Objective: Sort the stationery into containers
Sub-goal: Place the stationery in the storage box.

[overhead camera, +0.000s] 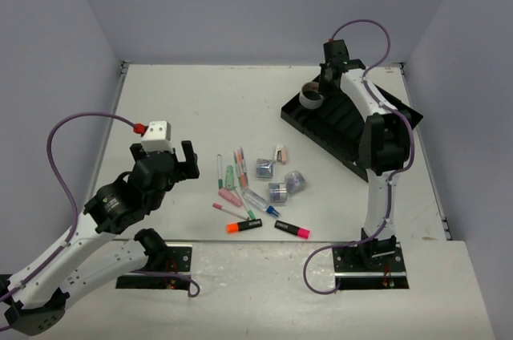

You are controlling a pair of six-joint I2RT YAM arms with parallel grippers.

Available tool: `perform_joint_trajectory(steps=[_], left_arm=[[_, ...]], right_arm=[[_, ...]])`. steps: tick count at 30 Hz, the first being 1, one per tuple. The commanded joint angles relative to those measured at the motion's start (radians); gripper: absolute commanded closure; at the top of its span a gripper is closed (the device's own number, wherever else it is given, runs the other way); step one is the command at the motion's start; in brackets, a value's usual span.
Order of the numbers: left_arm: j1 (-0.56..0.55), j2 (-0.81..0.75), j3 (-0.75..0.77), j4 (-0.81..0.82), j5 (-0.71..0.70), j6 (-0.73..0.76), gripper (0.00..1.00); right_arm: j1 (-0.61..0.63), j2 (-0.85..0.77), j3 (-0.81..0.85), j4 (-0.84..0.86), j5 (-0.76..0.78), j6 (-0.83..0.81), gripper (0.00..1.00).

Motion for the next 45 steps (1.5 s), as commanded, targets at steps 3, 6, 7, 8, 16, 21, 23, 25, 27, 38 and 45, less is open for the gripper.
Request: perform_joint_trajectory(steps=[3,6,7,8,16,21,23,25,27,38,45], left_arm=[[-0.003,0.006,-0.002,0.046,-0.013,0.029,0.00],[-0.004,0.002,-0.004,0.048,-0.013,0.030,0.00],[-0.003,0.001,-0.004,0.049,-0.013,0.030,0.00],[-0.002,0.001,-0.003,0.049,-0.014,0.030,0.00],[-0.003,0.003,-0.004,0.050,-0.010,0.035,0.00],[-0.003,0.001,-0.004,0.050,-0.010,0.033,0.00],[-0.004,-0.003,-0.005,0.050,-0.011,0.034,0.00],[-0.002,-0.004,-0.007,0.051,-0.011,0.034,0.00],[-0.002,-0.002,-0.006,0.052,-0.010,0.033,0.00],[-0.003,0.000,-0.006,0.052,-0.009,0.035,0.00],[-0.003,-0.001,-0.006,0.052,-0.010,0.035,0.00]], right_arm=[[-0.006,0.020,0.050,0.018,-0.022,-0.024,1.00],[-0.006,0.036,0.065,0.023,-0.052,-0.030,1.00],[-0.006,0.043,0.070,0.024,-0.061,-0.031,1.00],[-0.006,0.049,0.072,0.024,-0.061,-0.031,1.00],[-0.011,0.057,0.072,0.033,-0.094,-0.019,1.00],[-0.013,0.068,0.084,0.030,-0.070,-0.023,1.00],[-0.014,0.067,0.076,0.027,-0.047,-0.027,1.00],[-0.013,0.062,0.064,0.027,-0.029,-0.035,1.00],[-0.014,0.059,0.056,0.027,-0.019,-0.038,1.00],[-0.015,0.062,0.073,0.004,0.009,-0.053,1.00],[-0.015,0.111,0.123,-0.043,0.016,-0.062,1.00]])
